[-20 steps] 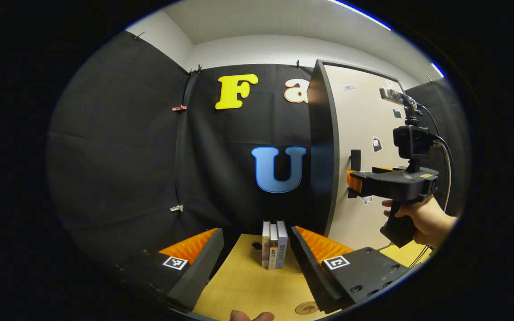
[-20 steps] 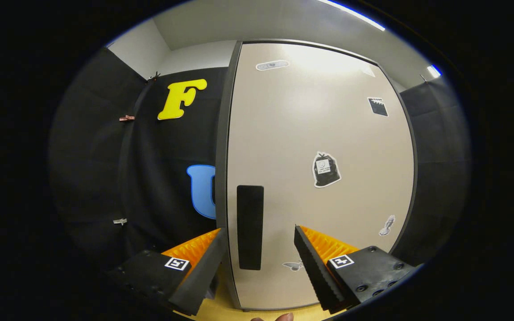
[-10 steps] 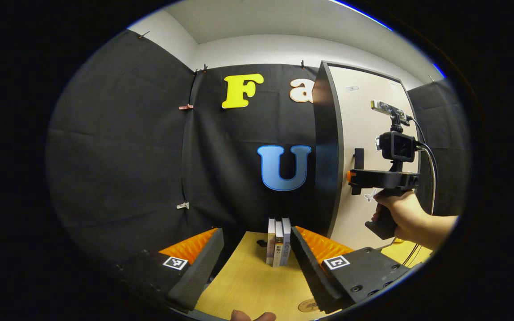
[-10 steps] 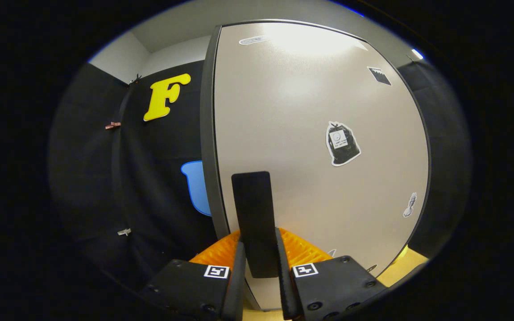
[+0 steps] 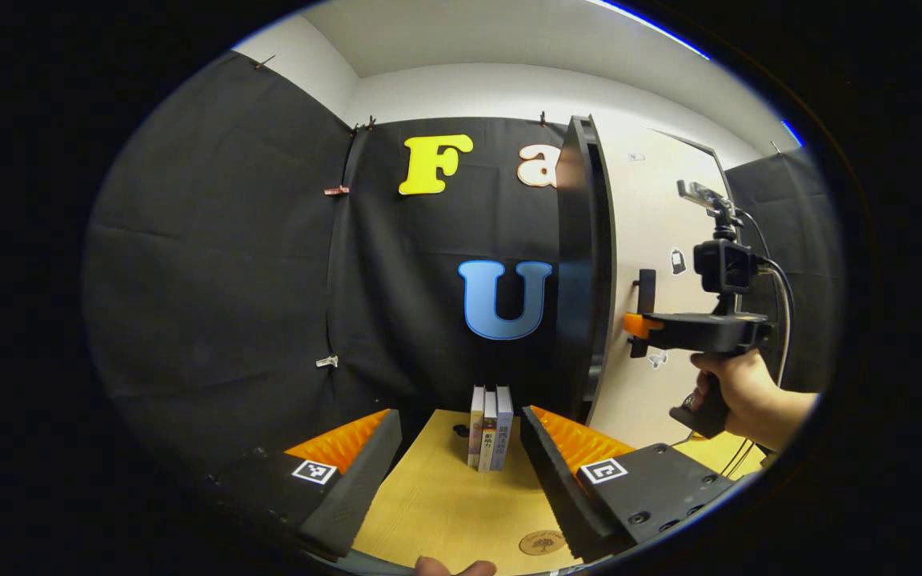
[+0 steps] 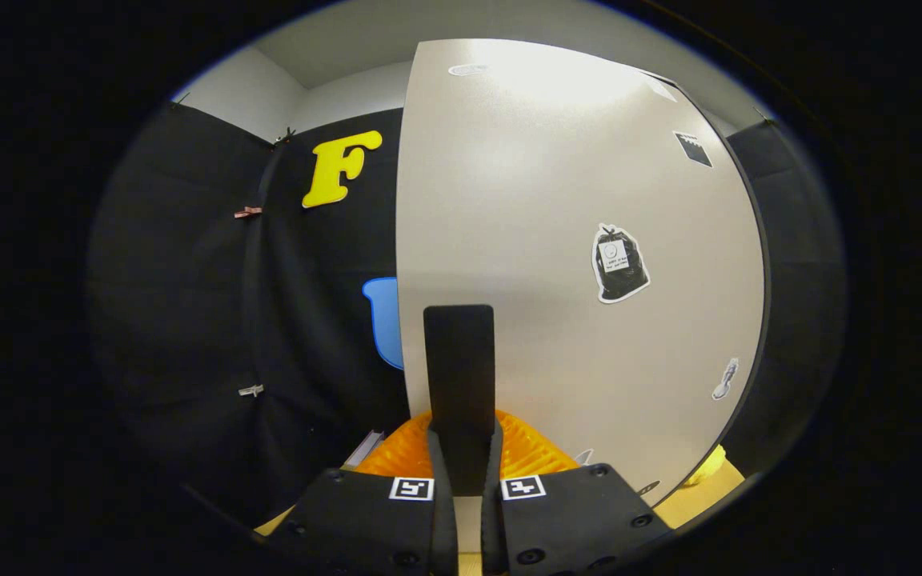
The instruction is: Open the cabinet door with the right hand, grasp the bottle in the cabinet with the left hand and place it on the coaster, then close the cabinet door with the right hand.
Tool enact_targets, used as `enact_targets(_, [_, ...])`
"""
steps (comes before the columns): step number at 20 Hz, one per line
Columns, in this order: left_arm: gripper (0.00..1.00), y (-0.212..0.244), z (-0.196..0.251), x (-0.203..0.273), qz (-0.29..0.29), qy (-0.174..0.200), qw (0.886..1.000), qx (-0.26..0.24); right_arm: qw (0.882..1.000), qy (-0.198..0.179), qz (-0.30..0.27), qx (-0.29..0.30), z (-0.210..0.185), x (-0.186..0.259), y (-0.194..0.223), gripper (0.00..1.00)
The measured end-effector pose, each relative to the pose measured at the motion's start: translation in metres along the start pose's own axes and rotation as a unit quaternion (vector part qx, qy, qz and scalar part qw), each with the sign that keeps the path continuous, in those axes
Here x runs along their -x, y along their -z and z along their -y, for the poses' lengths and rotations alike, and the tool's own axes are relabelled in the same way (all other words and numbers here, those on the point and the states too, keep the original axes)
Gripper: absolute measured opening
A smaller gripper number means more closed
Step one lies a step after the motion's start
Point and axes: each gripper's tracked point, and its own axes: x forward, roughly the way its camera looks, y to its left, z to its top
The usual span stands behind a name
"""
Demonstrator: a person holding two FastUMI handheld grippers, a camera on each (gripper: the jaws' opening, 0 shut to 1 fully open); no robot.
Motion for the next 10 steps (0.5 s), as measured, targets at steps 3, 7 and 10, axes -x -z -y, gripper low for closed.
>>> enact_targets(3, [0.95,-0.001,0.011,0.002,0.001,0.006,1.0,0.002,1.0,-0.016,-0.006,0.004,0.01,0.033,-0.003,0.16])
enact_targets(7, [0.95,-0.004,0.035,0.013,0.003,0.021,1.0,-0.005,1.0,-0.029,-0.008,0.006,0.02,0.078,-0.012,0.16])
enact_targets(10, [0.94,-0.009,0.048,0.013,0.006,0.03,1.0,-0.009,1.0,-0.029,-0.003,0.0,0.034,0.102,-0.016,0.16])
